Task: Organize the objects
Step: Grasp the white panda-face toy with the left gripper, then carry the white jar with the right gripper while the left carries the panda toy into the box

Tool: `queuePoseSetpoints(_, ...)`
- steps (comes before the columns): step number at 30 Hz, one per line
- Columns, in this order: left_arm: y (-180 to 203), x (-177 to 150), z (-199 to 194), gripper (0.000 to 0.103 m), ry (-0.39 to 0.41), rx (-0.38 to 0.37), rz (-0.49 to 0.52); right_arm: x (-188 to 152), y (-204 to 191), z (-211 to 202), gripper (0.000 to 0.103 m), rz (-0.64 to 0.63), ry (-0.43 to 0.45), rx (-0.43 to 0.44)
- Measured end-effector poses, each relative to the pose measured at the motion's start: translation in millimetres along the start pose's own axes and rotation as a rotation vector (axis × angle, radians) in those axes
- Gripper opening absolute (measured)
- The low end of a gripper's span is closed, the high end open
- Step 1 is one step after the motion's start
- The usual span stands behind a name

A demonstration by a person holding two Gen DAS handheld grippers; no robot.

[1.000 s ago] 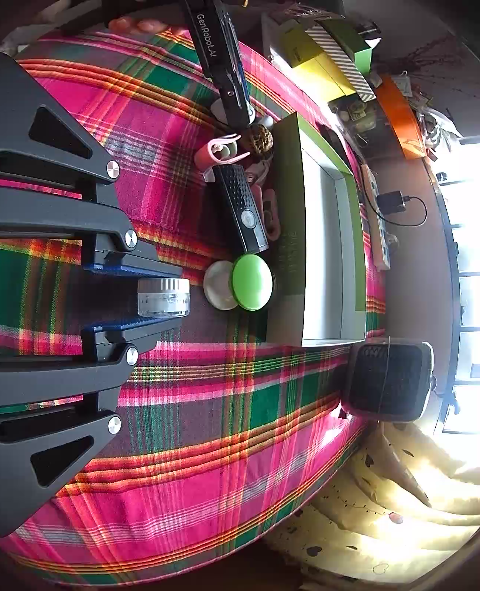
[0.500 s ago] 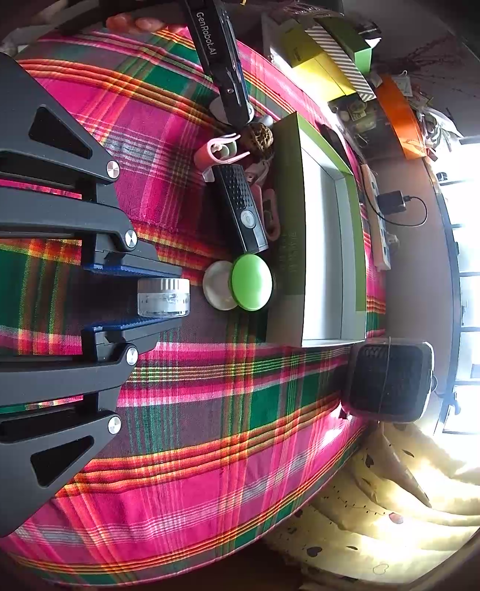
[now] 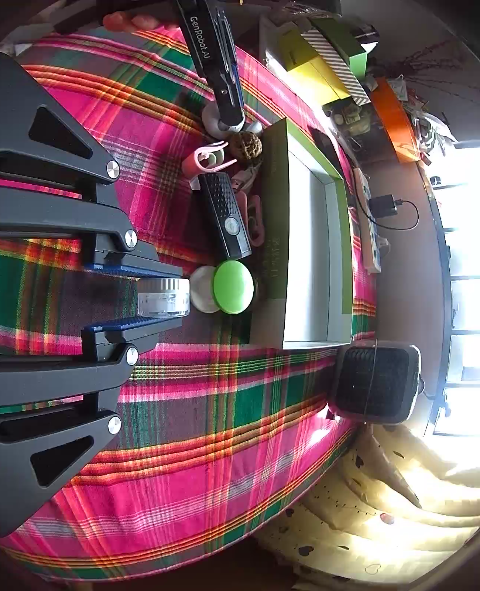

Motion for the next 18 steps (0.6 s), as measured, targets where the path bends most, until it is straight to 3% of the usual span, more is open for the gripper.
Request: queuePoseSetpoints(18, 3, 10, -24, 0.031, 0.048, -0.004, 0.022, 21, -6, -23, 0.020, -0.022, 0.062, 0.003)
Point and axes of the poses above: each gripper's, at about its wrist camera, not at the fingertips, and z roughly the way its jaws point, y to its right, x to its top, the point moved 6 cm from there along z, roughly the way its jaws point, and after that the axes turned 15 degrees about -y, right-handed, at the moved point
